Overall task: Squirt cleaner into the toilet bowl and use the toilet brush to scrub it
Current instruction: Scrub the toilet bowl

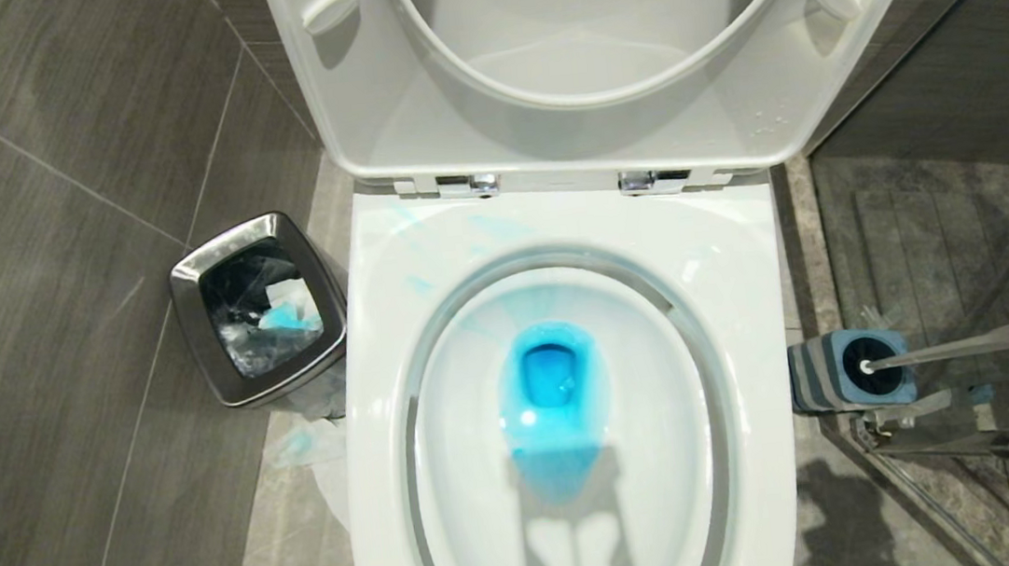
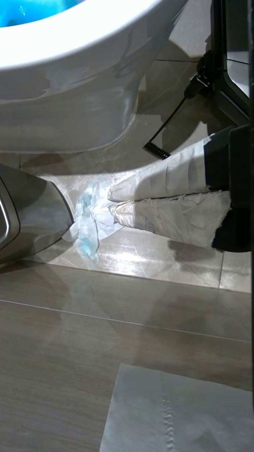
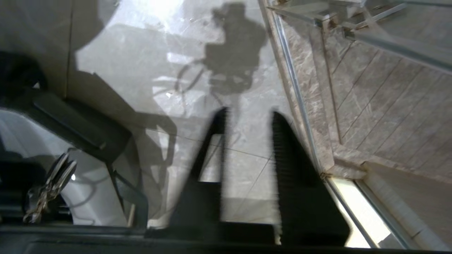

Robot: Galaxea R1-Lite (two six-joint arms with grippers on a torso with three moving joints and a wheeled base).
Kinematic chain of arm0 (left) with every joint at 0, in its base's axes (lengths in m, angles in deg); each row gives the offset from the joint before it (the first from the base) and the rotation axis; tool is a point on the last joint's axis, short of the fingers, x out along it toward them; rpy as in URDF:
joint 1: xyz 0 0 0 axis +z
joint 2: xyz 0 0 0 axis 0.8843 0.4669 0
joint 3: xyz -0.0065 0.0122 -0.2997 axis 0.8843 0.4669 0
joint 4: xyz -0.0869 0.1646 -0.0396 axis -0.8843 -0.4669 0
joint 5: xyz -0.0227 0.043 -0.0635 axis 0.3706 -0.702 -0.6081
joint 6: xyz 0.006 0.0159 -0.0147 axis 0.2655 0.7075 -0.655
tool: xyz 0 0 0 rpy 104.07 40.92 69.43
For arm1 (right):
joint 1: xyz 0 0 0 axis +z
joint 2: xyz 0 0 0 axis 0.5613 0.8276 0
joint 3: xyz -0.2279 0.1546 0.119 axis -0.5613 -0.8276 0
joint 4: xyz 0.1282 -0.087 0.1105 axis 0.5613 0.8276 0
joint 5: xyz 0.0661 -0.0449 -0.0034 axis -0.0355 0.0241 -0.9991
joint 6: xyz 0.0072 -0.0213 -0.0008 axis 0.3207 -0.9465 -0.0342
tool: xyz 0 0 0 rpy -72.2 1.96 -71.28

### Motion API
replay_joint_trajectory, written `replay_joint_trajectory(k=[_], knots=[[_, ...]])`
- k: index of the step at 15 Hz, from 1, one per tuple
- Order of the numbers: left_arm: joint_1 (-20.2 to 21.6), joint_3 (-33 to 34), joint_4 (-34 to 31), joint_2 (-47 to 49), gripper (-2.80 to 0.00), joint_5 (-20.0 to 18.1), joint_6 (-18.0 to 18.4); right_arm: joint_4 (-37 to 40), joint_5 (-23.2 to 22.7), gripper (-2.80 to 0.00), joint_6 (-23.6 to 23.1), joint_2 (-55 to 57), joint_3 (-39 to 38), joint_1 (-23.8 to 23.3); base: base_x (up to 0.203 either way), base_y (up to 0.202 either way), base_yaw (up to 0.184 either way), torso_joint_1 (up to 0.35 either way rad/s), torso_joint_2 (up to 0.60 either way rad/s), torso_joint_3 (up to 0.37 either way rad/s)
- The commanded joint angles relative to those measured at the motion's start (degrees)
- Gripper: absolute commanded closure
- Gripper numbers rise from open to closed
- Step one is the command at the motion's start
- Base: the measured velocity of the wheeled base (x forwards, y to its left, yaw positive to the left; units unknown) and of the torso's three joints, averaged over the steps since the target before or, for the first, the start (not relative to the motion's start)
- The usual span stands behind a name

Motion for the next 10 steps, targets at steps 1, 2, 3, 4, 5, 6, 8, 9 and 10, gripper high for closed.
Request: replay_joint_trajectory(k=[1,2,3,4,5,6,8,9,10], knots=[[0.01,0.0,0.01,-0.01,0.0,0.01,0.02,-0.86,-0.01,-2.8,0.05,1.41,-0.11,0.01,0.0,0.0,0.0,0.0,0.0,0.0],[0.01,0.0,0.01,-0.01,0.0,0.01,0.02,-1.5,-0.01,-2.8,0.05,1.24,-0.11,0.01,0.0,0.0,0.0,0.0,0.0,0.0],[0.01,0.0,0.01,-0.01,0.0,0.01,0.02,-1.85,-0.01,-2.8,-0.04,1.26,-0.02,-0.08,0.0,0.0,0.0,0.0,0.0,0.0],[0.01,0.0,0.01,-0.01,0.0,0.01,0.02,-1.85,-0.01,-2.8,-0.04,1.2,-0.11,-0.08,0.0,0.0,0.0,0.0,0.0,0.0],[0.01,0.0,0.01,-0.01,0.0,0.01,0.02,-1.85,-0.01,-2.8,-0.11,0.7,-0.04,-0.08,0.0,0.0,0.0,0.0,0.0,0.0],[0.01,0.0,0.01,-0.01,0.0,0.01,0.02,-1.85,0.14,-2.8,-0.13,0.51,-0.02,-0.03,0.0,0.0,0.0,0.0,0.0,0.0],[0.01,0.0,0.01,-0.01,0.0,0.01,0.02,-3.02,2.11,-2.8,-0.09,1.51,-0.21,-0.03,0.0,0.0,0.0,0.0,0.0,0.0],[0.01,0.0,0.01,-0.01,0.0,0.01,0.02,-6.74,2.55,-2.8,-0.05,2.41,-1.61,-0.04,0.0,0.0,0.0,0.0,0.0,0.0],[0.01,0.0,0.01,-0.01,0.0,0.01,0.02,-12.58,2.94,-2.8,0.06,3.66,-4.07,-0.02,0.0,0.0,0.0,0.0,0.0,0.0]])
